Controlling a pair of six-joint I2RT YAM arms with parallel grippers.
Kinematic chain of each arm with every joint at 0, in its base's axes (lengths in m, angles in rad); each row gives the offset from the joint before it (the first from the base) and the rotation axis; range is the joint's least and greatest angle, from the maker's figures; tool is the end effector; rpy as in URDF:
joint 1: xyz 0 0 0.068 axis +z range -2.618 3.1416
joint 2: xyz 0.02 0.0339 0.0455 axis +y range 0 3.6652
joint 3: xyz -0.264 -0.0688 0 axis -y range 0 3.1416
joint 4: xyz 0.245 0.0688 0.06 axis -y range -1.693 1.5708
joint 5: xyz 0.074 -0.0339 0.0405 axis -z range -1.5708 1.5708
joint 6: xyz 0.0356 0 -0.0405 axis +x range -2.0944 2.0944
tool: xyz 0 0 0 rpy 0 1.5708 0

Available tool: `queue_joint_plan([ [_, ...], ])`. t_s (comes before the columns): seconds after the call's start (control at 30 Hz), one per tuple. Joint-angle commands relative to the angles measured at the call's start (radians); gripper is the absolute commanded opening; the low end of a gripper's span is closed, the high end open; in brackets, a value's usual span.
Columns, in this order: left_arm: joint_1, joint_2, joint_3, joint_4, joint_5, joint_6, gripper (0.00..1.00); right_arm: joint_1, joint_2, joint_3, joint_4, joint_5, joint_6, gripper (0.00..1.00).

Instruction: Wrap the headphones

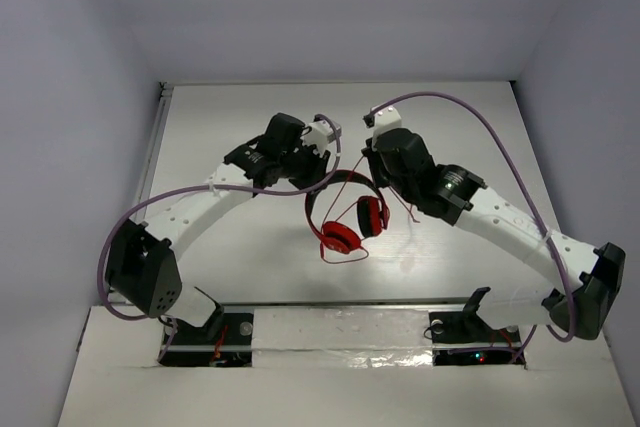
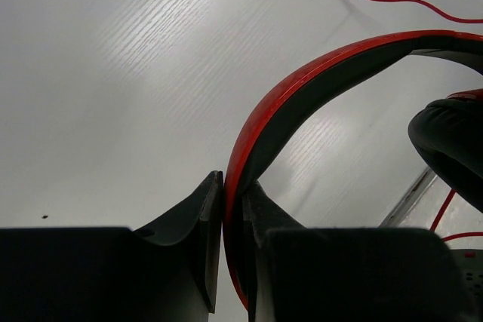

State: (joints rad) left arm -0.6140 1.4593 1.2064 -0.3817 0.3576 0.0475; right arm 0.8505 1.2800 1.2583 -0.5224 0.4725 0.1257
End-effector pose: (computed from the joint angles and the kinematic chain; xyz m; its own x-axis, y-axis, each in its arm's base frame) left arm 0.2620 -0.1999 0.3090 -0.4475 0.3698 -0.8143 0.7922 0.5863 -0.1690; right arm 0.1975 0.2005 0.3664 -0.3905 -0.2757 -0.8784 -0.3664 0.9218 -0.1265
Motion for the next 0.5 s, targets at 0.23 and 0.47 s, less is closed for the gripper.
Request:
queue_joint_plan([
  [0.23, 0.089, -0.139, 0.015, 0.116, 0.106, -0.079, 0.0, -0.024, -0.085, -0.112, 0.147, 0.049, 0.087, 0.0],
  [0.47, 0.134, -0.162, 0.028, 0.148, 0.207, -0.103, 0.0, -0.024, -0.119, -0.177, 0.229, 0.009, 0.115, 0.03],
])
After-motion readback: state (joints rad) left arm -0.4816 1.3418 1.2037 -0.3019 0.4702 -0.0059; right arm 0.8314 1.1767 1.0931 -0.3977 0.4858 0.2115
